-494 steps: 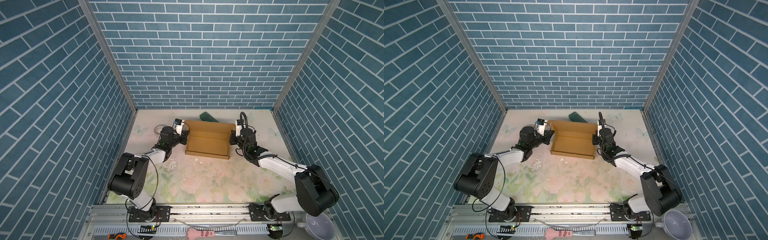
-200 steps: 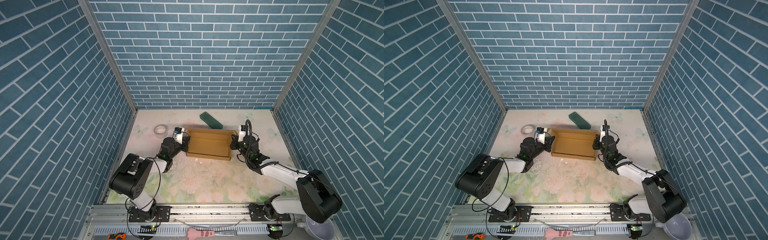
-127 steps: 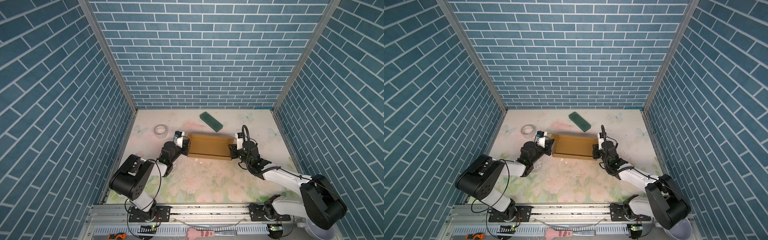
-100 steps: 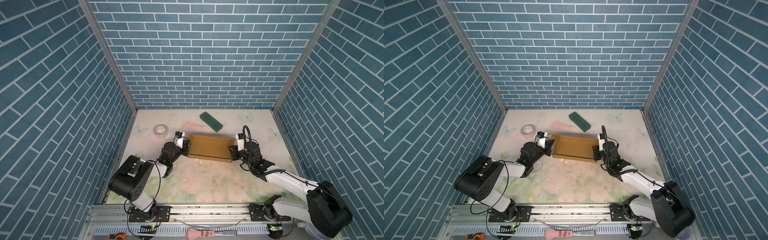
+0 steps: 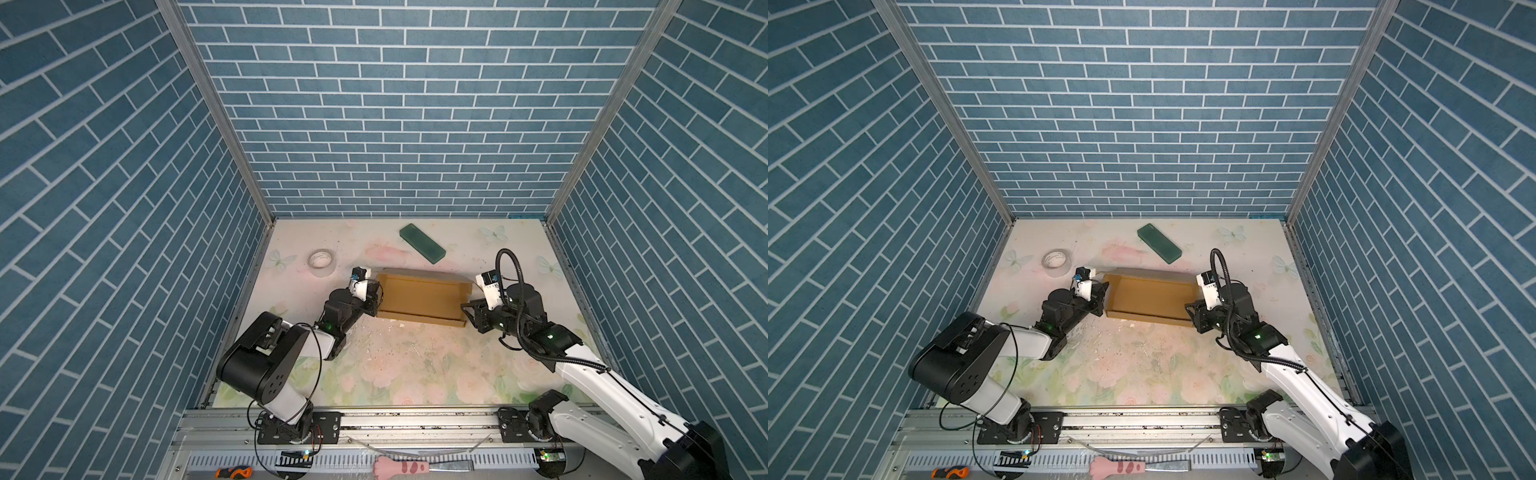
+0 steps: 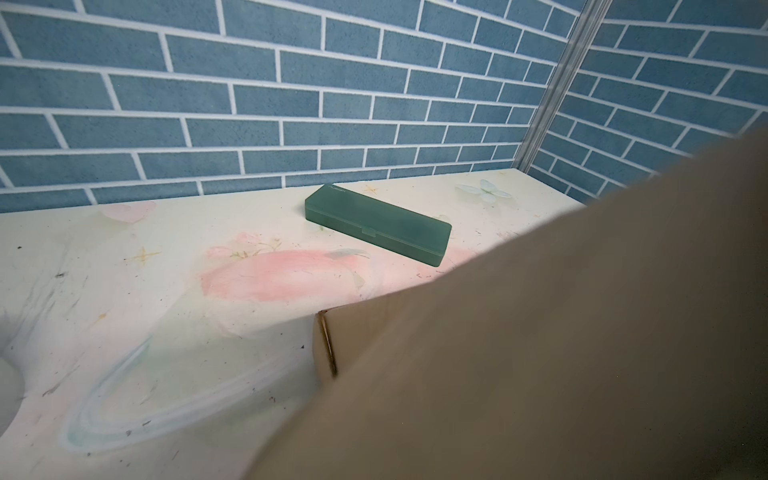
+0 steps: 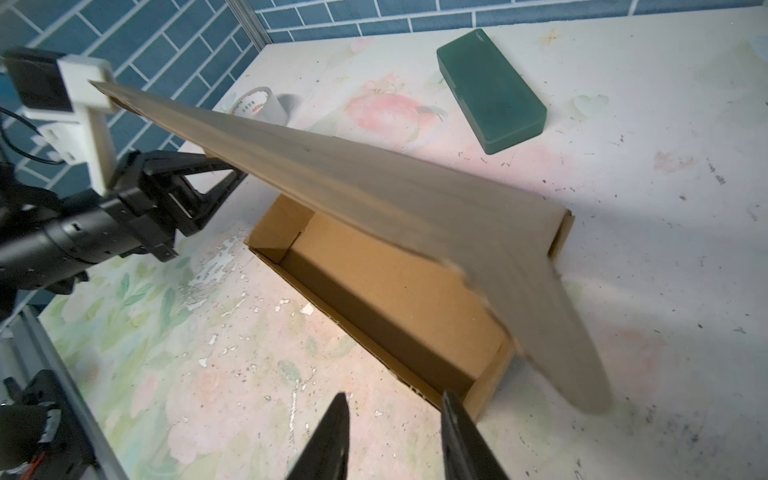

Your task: Fold the paper box

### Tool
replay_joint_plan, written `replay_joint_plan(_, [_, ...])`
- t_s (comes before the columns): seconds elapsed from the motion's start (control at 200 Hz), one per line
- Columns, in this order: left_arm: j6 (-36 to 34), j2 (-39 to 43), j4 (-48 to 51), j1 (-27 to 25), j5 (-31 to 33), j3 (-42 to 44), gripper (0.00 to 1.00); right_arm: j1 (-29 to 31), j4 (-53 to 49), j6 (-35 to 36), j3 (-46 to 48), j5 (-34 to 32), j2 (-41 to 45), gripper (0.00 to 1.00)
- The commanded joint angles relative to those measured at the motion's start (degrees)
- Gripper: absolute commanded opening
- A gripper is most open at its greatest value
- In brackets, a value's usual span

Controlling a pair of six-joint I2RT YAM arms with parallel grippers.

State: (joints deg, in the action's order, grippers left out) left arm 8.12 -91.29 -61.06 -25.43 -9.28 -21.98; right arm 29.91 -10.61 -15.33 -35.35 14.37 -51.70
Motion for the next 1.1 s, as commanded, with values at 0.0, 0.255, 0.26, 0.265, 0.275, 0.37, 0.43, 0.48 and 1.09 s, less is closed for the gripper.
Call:
replay_joint_plan(0.0, [-0.65,-2.38,7.99,-0.49,2.45,1.9,0.01,-0.29,-8.47,2.56,-6.12,3.32,1.25,0.38])
replay_joint_plan(0.255, [-2.83,-4.02,7.01,-1.83,3.21,1.45,0.01,-0.47,-15.74,1.28,-21.93,-0.23,-2.24,0.36])
replay_joint_plan(0.26, [-2.88,-4.0,7.01,-1.87,3.26,1.48,0.01,-0.47,-15.83,1.23,-22.25,-0.36,-2.6,0.36])
replay_joint_plan(0.265, [-2.91,-4.04,6.92,-1.88,3.24,1.49,0.01,-0.47,-16.01,1.16,-22.72,-0.55,-2.92,0.36])
replay_joint_plan(0.275, [-2.93,-4.2,6.81,-1.9,3.24,1.45,0.01,-0.47,-16.17,1.0,-23.44,-0.85,-3.48,0.36])
replay_joint_plan(0.37, [-3.11,-4.91,5.27,-2.3,3.39,2.05,0.01,-0.51,-17.41,-0.57,-29.86,-2.56,-11.02,0.33])
replay_joint_plan(0.43, [-3.11,-5.17,4.4,-2.39,3.39,2.4,0.02,-0.47,-17.22,-1.54,-32.99,-2.29,-15.85,0.3])
replay_joint_plan(0.48, [-3.11,-5.17,4.0,-2.5,3.44,2.69,0.02,-0.45,-16.66,-2.61,-34.93,-1.07,-19.61,0.28])
replay_joint_plan(1.09, [-3.9,3.36,10.26,-4.0,4.5,4.39,0.22,2.43,-7.76,-8.05,-27.03,3.12,-29.65,0.22])
